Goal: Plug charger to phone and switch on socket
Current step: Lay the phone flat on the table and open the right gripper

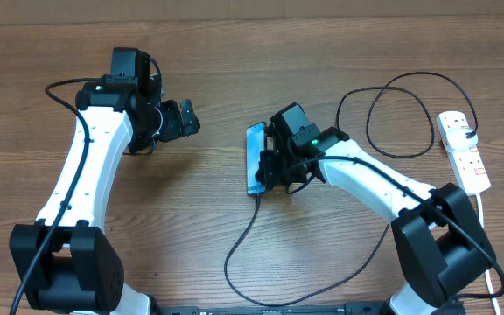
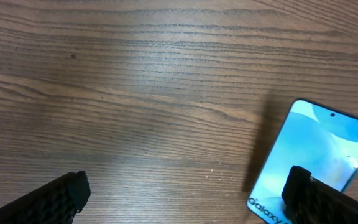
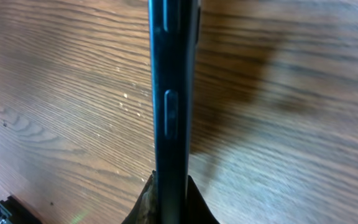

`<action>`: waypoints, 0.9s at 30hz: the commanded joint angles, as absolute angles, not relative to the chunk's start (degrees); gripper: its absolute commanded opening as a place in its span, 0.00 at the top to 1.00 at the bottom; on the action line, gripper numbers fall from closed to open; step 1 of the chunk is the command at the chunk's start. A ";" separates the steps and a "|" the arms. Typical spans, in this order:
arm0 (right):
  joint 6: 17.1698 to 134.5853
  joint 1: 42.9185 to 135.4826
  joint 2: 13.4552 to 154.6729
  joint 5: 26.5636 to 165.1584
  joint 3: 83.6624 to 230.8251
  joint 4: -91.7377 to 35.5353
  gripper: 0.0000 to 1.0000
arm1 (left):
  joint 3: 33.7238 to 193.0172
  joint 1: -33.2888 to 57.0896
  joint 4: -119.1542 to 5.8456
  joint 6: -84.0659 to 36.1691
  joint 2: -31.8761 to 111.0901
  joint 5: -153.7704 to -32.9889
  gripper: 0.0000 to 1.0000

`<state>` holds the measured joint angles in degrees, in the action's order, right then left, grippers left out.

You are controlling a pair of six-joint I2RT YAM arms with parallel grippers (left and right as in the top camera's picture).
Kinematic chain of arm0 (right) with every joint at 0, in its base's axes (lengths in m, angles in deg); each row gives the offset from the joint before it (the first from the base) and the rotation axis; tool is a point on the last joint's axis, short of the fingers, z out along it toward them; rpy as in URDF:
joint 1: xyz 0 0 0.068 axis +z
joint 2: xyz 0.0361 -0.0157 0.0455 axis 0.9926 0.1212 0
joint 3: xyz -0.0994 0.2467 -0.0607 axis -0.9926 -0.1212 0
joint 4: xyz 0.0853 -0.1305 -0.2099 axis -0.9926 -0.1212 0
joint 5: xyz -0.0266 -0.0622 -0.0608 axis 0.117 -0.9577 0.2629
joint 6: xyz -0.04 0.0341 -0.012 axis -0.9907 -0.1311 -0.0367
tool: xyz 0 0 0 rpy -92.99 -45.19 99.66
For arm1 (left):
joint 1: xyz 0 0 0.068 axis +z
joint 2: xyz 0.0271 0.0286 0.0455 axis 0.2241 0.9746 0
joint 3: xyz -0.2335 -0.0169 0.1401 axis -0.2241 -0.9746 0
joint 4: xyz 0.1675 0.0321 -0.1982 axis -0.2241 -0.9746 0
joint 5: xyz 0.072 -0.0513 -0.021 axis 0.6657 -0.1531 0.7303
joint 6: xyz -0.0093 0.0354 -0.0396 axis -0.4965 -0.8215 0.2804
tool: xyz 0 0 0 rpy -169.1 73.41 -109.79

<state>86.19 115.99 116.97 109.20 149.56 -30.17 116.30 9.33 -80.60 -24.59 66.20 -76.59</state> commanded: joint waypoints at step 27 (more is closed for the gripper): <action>85.93 116.88 116.29 104.96 144.42 -24.72 0.86 | 116.15 9.66 -80.71 -25.71 65.34 -75.83 0.00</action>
